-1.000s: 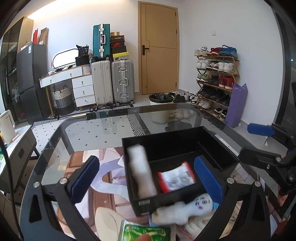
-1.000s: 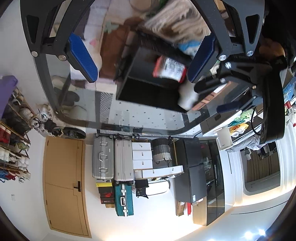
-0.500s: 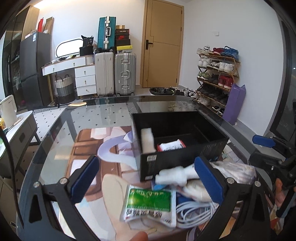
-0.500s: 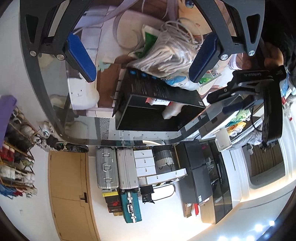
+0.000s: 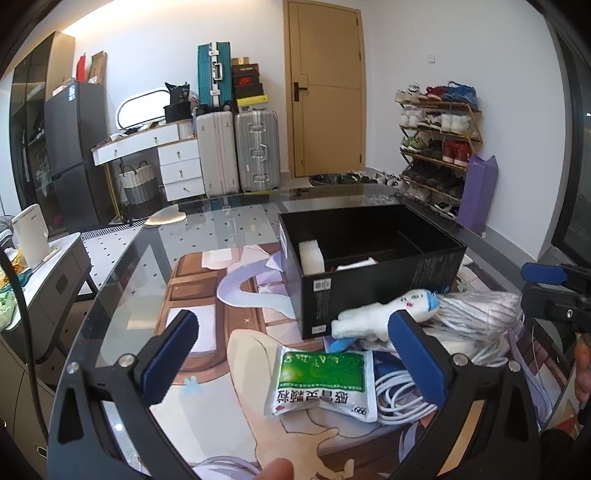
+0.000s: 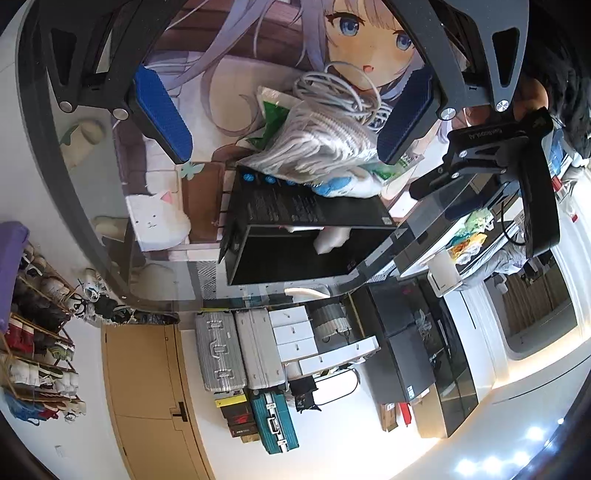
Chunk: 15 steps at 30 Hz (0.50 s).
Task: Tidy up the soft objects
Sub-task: 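Move the right tool over the bagged white rope coil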
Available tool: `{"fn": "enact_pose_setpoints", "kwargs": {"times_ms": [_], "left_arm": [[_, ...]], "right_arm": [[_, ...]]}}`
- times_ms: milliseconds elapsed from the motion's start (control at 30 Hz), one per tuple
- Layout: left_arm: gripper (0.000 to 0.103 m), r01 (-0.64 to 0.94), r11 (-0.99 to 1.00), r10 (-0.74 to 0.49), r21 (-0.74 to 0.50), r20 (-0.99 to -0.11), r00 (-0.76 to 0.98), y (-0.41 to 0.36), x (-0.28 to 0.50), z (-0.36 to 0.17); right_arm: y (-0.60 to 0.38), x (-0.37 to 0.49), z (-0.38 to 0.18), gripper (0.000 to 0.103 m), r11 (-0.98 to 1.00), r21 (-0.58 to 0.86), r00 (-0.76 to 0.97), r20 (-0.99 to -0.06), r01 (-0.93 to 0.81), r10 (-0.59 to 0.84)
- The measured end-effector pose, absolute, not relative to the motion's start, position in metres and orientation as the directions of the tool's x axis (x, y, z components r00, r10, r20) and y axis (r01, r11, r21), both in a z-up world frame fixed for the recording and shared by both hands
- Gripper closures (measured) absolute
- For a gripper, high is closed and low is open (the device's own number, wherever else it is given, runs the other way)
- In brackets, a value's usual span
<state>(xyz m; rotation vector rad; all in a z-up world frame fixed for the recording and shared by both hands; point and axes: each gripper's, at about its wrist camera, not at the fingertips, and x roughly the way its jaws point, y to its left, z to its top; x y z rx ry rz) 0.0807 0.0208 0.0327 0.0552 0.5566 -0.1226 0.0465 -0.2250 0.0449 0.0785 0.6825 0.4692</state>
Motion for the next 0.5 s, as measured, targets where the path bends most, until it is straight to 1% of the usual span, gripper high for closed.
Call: {"fn": "enact_pose_setpoints", "kwargs": {"times_ms": [167,300,500], "left_arm": [[0.000,0.155,0.987,-0.103,0.051,-0.541,0.835,0.015,0.079,0.030],[0.000,0.173,0.984,-0.124,0.040,-0.548,0.827,0.015,0.078,0.028],[0.000,0.162,0.987,-0.122,0.022,-0.557,0.821,0.019,0.080,0.027]], "right_arm": [[-0.219,0.045,0.042,0.001,0.891,0.218,0.662,-0.605,-0.398,0.443],[-0.212,0.050,0.042,0.001,0.891,0.210,0.653,-0.616,-0.403,0.441],[-0.201,0.061,0.035,0.001,0.897,0.208,0.629,-0.652,-0.390,0.424]]}}
